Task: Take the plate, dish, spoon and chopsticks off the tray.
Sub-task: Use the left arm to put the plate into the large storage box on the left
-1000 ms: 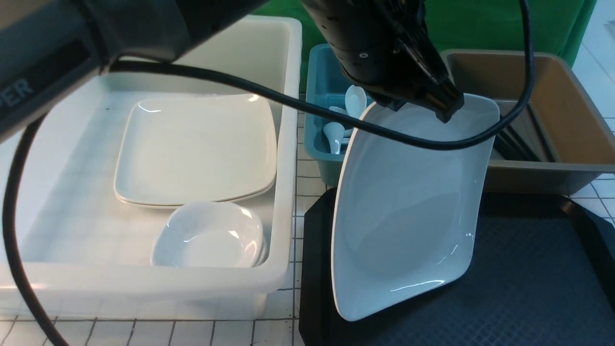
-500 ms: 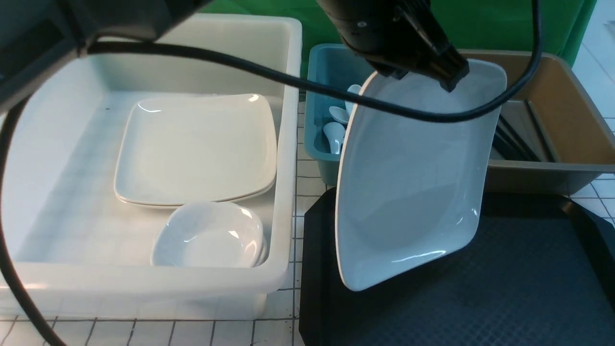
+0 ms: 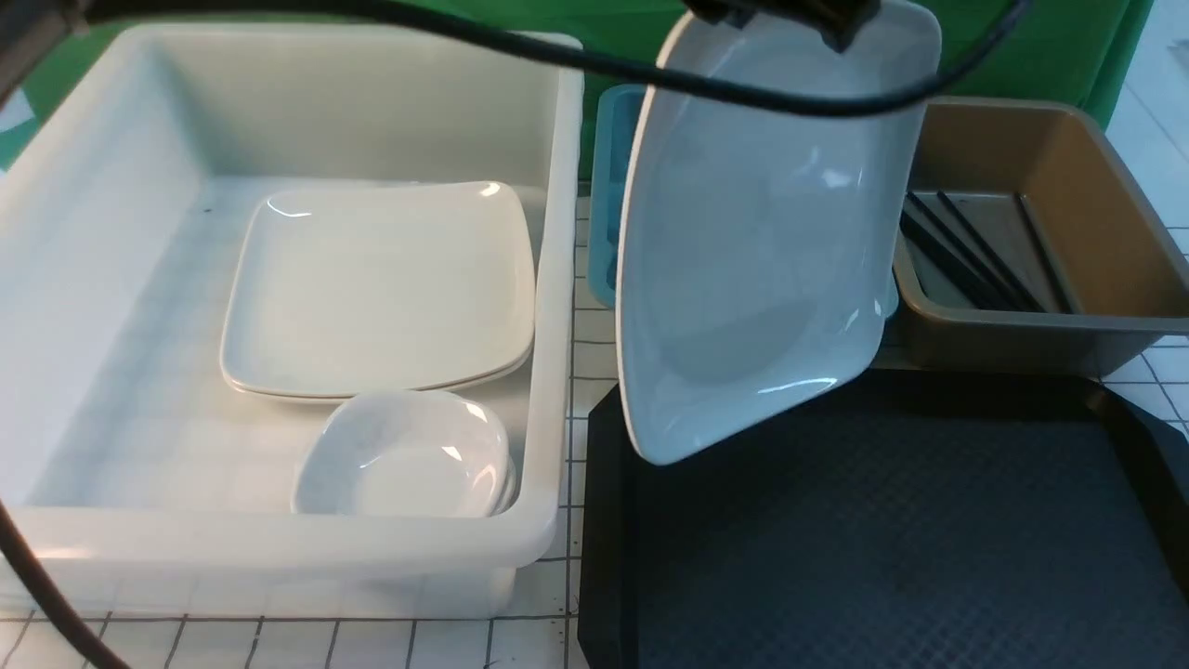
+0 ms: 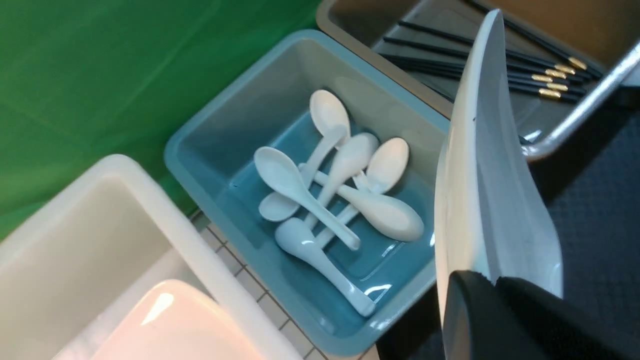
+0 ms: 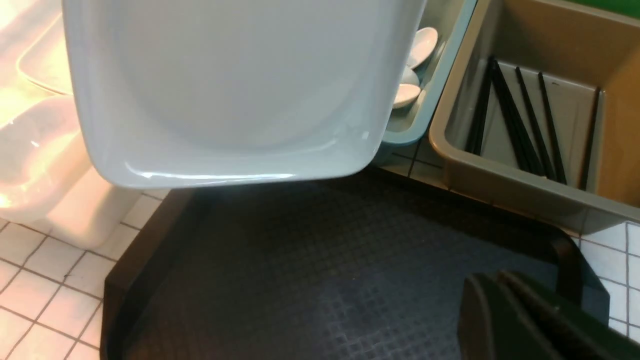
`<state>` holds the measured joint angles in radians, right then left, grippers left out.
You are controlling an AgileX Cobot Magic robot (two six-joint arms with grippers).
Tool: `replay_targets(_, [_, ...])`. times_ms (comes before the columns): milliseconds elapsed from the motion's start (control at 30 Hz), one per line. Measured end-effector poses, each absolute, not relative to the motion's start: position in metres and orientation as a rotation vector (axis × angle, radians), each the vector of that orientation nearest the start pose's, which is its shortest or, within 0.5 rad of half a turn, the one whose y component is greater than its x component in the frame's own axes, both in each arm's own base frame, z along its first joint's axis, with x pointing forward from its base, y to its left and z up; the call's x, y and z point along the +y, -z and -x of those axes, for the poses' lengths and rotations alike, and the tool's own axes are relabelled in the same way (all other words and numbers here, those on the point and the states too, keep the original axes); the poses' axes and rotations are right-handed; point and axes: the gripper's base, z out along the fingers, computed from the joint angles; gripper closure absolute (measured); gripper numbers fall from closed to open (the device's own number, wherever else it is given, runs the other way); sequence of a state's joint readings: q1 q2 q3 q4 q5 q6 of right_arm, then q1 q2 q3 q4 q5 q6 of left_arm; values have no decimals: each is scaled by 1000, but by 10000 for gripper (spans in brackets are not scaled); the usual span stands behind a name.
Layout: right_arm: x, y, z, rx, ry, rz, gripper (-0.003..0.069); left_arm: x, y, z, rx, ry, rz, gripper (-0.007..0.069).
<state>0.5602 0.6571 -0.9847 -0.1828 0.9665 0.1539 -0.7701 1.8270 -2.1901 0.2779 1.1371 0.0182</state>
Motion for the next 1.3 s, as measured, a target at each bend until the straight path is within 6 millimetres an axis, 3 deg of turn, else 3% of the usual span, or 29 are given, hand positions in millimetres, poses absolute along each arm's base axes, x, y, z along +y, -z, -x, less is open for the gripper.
replay_targets(233, [45,-400,-92,2066,-237,457,650,-236,-467,-312,2072,61,-758,596])
replay_targets(533, [68,-398,-118,2132,-270,552,650,-198,-481,-324,2077,84,-626,596])
replay_targets(733, [76,-395,-130,2153,-262,574,650,-167,-503,-327,2033,80,-518,596])
replay_targets(900, [81,-393,-137,2160,-260,579,650,-126,-515,-334,2020,53,-398,596])
replay_targets(1300, [89,-404,-144,2117,-312,597,650,-44,-516,-352,2058,66,-139,596])
